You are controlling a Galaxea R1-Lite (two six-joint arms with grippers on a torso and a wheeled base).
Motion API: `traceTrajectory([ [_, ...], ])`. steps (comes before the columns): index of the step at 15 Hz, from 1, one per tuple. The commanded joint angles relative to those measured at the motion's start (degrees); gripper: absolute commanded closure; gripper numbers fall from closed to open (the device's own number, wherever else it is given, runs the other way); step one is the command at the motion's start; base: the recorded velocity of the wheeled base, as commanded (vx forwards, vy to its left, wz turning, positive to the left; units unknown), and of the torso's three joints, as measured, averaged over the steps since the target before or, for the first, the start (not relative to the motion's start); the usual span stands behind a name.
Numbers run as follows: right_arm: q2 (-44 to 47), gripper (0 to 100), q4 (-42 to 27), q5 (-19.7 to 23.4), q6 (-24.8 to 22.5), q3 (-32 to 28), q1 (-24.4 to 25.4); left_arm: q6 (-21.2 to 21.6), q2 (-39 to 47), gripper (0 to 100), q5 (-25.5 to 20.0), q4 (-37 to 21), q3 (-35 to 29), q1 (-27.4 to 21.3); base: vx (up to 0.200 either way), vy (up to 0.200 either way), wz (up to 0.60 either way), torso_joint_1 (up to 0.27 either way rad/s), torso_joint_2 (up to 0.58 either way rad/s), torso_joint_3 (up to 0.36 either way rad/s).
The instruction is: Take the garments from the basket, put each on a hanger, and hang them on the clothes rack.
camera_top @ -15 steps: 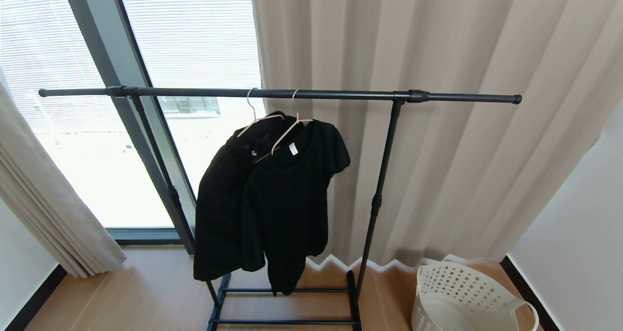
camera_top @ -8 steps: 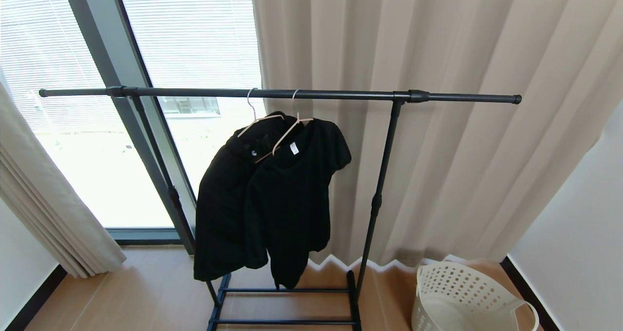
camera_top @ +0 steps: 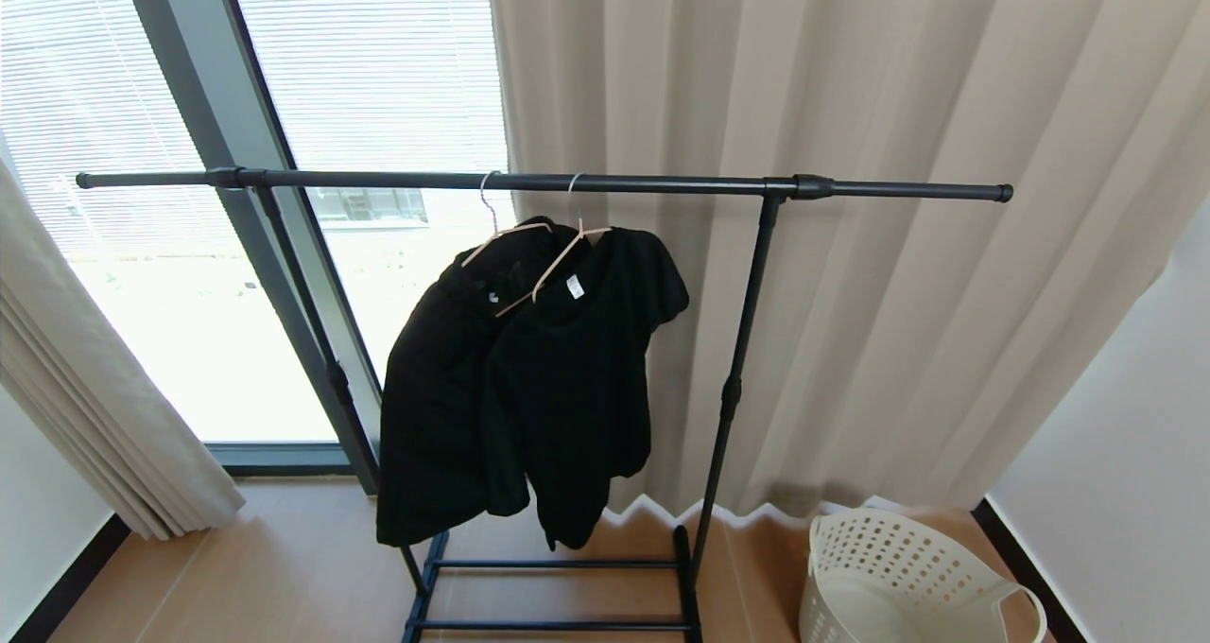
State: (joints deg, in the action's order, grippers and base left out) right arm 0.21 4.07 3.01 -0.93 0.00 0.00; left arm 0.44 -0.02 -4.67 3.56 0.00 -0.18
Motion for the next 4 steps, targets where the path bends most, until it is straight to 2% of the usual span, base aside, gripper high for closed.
traceTrajectory([
  [1, 0.0, 0, 0.0, 0.1, 0.0, 0.0, 0.0, 0.0, 0.0, 0, 0.0, 0.0, 0.0, 0.0, 0.000, 0.000, 0.00, 0.000, 0.00, 0.000],
  [4, 0.0, 0, 0.1, 0.1, 0.0, 0.0, 0.0, 0.0, 0.0, 0, 0.0, 0.0, 0.0, -0.1, 0.000, 0.000, 0.00, 0.000, 0.00, 0.000],
])
